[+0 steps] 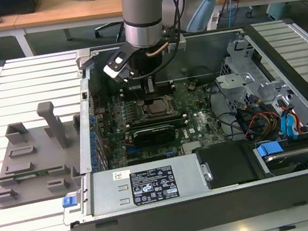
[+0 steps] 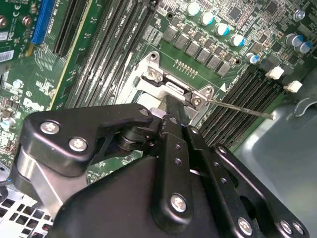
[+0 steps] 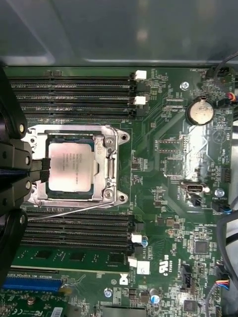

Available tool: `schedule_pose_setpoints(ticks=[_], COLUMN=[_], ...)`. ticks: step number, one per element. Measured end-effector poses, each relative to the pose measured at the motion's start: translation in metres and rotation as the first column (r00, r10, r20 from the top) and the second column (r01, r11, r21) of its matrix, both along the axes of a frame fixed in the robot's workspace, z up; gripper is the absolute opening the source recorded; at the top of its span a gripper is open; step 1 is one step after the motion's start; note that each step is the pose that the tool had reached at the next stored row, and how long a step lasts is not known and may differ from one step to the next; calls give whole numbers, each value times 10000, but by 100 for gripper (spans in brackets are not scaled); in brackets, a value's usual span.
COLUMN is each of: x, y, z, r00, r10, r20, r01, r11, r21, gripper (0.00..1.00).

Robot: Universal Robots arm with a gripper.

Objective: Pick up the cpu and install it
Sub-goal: 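Close the cpu cover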

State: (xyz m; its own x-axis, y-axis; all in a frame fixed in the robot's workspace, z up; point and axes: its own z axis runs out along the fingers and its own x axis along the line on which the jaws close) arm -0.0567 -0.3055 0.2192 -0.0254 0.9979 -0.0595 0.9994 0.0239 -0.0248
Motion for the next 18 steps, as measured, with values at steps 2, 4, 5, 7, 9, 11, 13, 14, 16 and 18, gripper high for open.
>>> schedule_pose_setpoints(ticks=[2, 4, 5, 7, 9, 11, 13, 14, 16, 18], x=[-18, -27, -28, -29, -30, -31, -31, -31, -18, 25], y=[0, 0, -1, 0, 0, -2, -2, -1, -1, -2], z=[-23, -47, -66, -95, -138, -158, -162, -164, -163, -161], r00=[10000, 10000, 10000, 10000, 10000, 10000, 10000, 10000, 10000, 10000], r10=[0, 0, 2, 1, 1, 0, 0, -1, -4, -8], r20=[0, 0, 0, 1, 0, -6, -4, -2, -7, -30], r01=[0, 0, -2, -1, -1, 0, 0, 1, 4, 8], r11=[10000, 10000, 10000, 10000, 10000, 10000, 10000, 10000, 10000, 10000], r21=[1, 1, 0, 1, 0, -7, -6, -3, -1, 6], gripper=[11, 11, 11, 11, 11, 11, 11, 11, 11, 11])
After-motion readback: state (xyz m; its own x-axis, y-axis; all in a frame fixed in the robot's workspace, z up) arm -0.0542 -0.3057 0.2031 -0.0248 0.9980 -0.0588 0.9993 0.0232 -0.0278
